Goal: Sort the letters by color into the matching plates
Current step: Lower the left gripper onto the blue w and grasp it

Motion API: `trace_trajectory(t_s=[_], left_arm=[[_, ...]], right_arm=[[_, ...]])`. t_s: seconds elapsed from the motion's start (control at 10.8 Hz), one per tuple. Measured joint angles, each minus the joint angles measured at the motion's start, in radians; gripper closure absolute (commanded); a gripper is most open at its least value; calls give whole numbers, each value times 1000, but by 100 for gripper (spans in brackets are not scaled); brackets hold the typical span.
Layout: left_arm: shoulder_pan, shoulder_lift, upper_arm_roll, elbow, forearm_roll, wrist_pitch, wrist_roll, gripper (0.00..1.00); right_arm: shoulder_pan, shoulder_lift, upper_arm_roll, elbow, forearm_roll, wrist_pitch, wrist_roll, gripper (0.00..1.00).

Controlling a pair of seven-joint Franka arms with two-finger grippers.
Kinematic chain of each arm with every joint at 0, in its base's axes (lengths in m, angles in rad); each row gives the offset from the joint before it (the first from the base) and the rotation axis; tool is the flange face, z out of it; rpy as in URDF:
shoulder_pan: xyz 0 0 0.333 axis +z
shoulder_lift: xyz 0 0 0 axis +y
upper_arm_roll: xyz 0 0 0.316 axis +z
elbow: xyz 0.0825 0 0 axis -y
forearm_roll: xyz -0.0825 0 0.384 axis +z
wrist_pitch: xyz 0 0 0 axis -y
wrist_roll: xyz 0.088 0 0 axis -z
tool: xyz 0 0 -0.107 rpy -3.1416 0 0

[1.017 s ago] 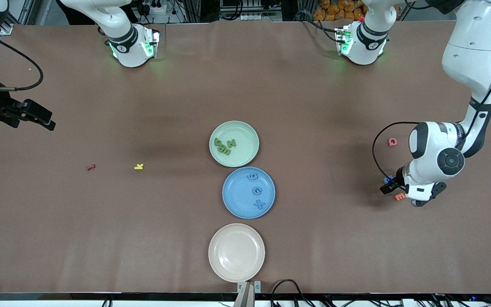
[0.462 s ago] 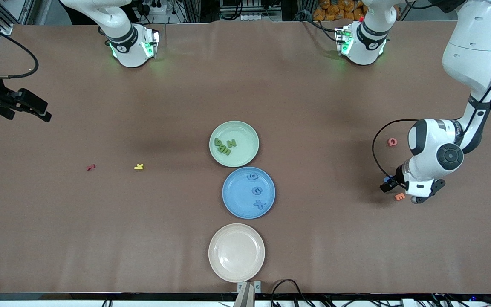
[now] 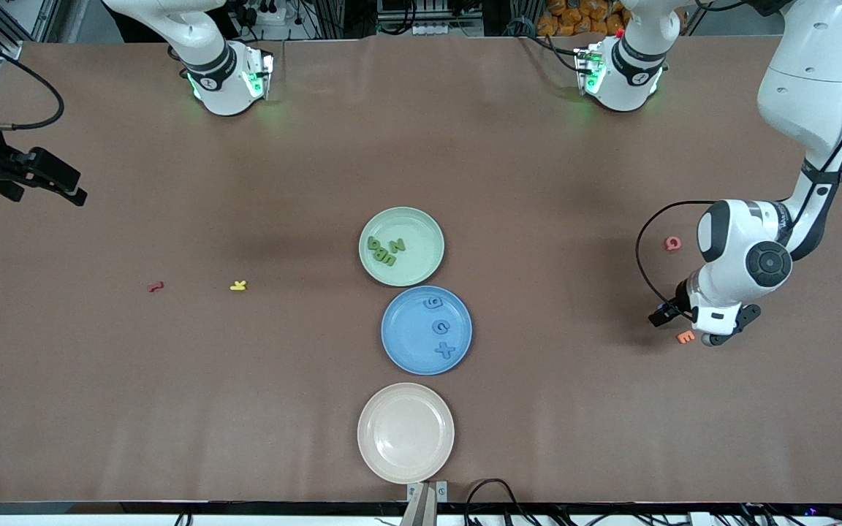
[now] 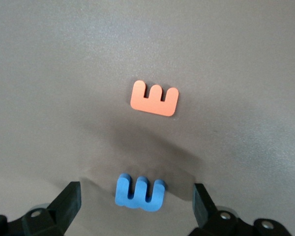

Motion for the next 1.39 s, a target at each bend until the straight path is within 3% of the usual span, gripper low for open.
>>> trace_trajectory(t_s=[0.09, 0.18, 0.28, 0.37, 1.39], left_arm=[[0, -2, 0, -3, 0, 0, 0, 0], [0, -2, 0, -4, 0, 0, 0, 21], [0, -2, 0, -6, 0, 0, 0, 75], [0, -2, 0, -7, 0, 1, 0, 100], [-2, -21, -32, 26, 0, 16, 0, 100]], right_arm=[[0, 0, 0, 0, 0, -2, 0, 0], [0, 0, 0, -1, 0, -4, 0, 0], [0, 0, 0, -5, 0, -4, 0, 0], [0, 0, 0, -7, 0, -4, 0, 0], [0, 3, 0, -21, 0, -2, 0, 0]])
